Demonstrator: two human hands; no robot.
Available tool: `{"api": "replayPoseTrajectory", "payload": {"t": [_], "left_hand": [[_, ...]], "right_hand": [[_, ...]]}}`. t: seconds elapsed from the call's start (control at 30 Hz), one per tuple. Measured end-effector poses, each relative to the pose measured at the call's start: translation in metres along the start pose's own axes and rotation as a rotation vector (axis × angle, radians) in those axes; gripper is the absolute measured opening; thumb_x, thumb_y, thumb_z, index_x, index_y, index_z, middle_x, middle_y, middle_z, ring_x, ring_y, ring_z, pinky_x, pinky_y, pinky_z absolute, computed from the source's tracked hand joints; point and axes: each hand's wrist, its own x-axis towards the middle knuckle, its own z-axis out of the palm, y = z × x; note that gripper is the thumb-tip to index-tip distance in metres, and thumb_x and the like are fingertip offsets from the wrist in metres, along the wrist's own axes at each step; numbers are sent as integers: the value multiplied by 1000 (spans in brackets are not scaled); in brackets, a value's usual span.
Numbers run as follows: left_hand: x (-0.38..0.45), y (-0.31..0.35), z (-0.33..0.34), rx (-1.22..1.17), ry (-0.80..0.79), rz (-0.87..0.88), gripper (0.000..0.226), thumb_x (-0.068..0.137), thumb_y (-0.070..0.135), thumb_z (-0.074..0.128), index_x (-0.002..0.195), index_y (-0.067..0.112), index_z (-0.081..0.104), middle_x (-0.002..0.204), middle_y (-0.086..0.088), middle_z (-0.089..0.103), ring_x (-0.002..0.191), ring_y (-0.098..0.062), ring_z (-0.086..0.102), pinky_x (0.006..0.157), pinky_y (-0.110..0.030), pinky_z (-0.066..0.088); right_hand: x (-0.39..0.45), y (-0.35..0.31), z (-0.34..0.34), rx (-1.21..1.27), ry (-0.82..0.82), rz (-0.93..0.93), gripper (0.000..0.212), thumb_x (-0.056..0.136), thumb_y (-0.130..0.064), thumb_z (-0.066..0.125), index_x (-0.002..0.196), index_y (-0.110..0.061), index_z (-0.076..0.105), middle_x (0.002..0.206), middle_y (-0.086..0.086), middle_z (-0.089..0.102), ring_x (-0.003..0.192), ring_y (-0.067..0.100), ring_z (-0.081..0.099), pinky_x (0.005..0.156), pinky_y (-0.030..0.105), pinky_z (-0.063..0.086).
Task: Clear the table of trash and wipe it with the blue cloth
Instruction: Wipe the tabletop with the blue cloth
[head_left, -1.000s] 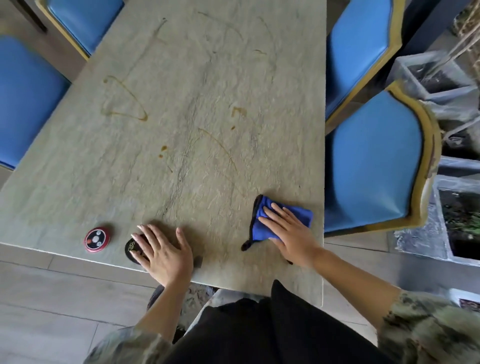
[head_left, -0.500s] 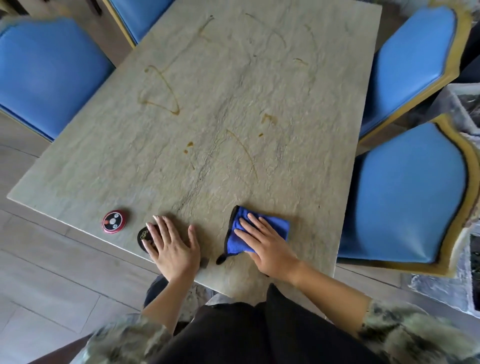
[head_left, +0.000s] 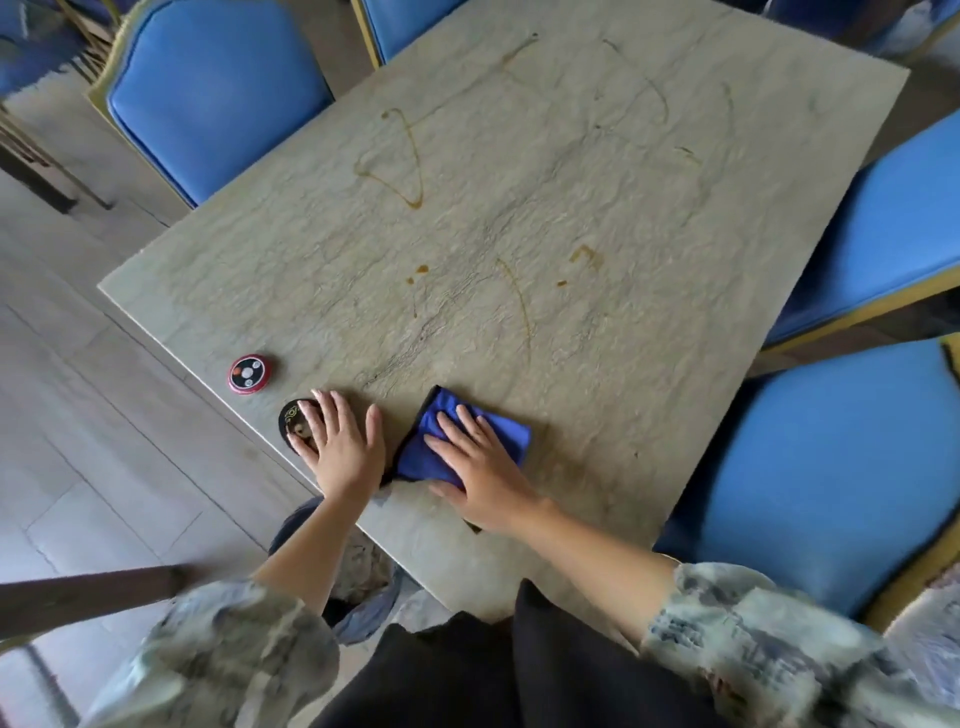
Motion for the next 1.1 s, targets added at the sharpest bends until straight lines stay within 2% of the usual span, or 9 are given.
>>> {"api": "replayPoseTrajectory", "payload": {"t": [0.07, 0.13, 0.23, 0.37, 0.5, 0.6, 0.83, 0.97, 1.1], "left_hand": [[-17, 25, -1, -191, 61, -77, 67, 99, 50, 30, 152, 11, 14, 161, -6, 2, 148, -21, -8, 116, -56, -8], [-42, 54, 4, -213, 146, -74, 69, 96, 49, 38, 151, 12, 18, 160, -8, 9, 148, -27, -6, 112, -60, -11], [-79, 102, 26, -100, 140, -87, 75, 90, 56, 43, 150, 19, 18, 160, -7, 11, 145, -37, -11, 103, -68, -15], [-112, 146, 64, 14, 72, -146, 71, 87, 62, 38, 148, 26, 28, 159, -13, 13, 145, -39, -8, 102, -77, -6], [-130, 155, 81, 133, 98, -24, 71, 87, 69, 28, 147, 31, 29, 159, -9, 16, 147, -35, 0, 108, -68, -4], [-143, 143, 85, 126, 132, 69, 73, 84, 75, 28, 144, 34, 36, 158, -6, 21, 147, -33, 5, 111, -60, 13], [-133, 124, 88, 24, 329, 113, 45, 91, 49, 46, 131, 31, 56, 155, -14, 27, 145, -42, 4, 111, -53, 31], [-95, 114, 79, 59, 352, 70, 47, 94, 46, 40, 134, 26, 54, 151, -13, 36, 142, -44, 15, 113, -53, 26], [-54, 110, 65, 91, 286, -37, 50, 95, 49, 34, 143, 33, 39, 156, -9, 27, 144, -39, 11, 118, -50, 12]], "right_hand": [[-15, 9, -22, 237, -21, 35, 53, 96, -35, 51, 141, -10, 42, 151, 7, 35, 144, 17, 17, 117, 24, 8], [-29, 35, -50, 327, 55, 90, 46, 95, -24, 54, 139, -11, 46, 146, 4, 43, 141, 10, 25, 114, 20, 19], [-47, 93, -89, 230, 223, 230, 39, 95, -18, 52, 133, -9, 53, 140, 11, 50, 137, 18, 36, 110, 35, 34], [-60, 151, -124, 71, 270, 338, 37, 95, -16, 51, 132, -7, 52, 140, 14, 49, 139, 27, 32, 112, 45, 31], [-67, 178, -132, -11, 265, 298, 38, 95, -16, 52, 130, -5, 52, 141, 15, 48, 141, 31, 28, 113, 47, 27], [-62, 181, -127, -9, 257, 286, 38, 94, -17, 52, 130, -5, 51, 144, 16, 44, 142, 31, 25, 114, 47, 23], [-28, 180, -114, -53, 208, 216, 42, 94, -26, 42, 132, -8, 51, 148, 13, 40, 144, 25, 22, 118, 44, 7], [4, 200, -118, -137, 219, 237, 52, 91, -36, 32, 127, -6, 55, 139, 15, 50, 138, 31, 35, 114, 50, 12], [14, 216, -121, -259, 185, 217, 54, 93, -38, 32, 130, -4, 52, 139, 16, 50, 136, 33, 37, 113, 53, 16]]}}
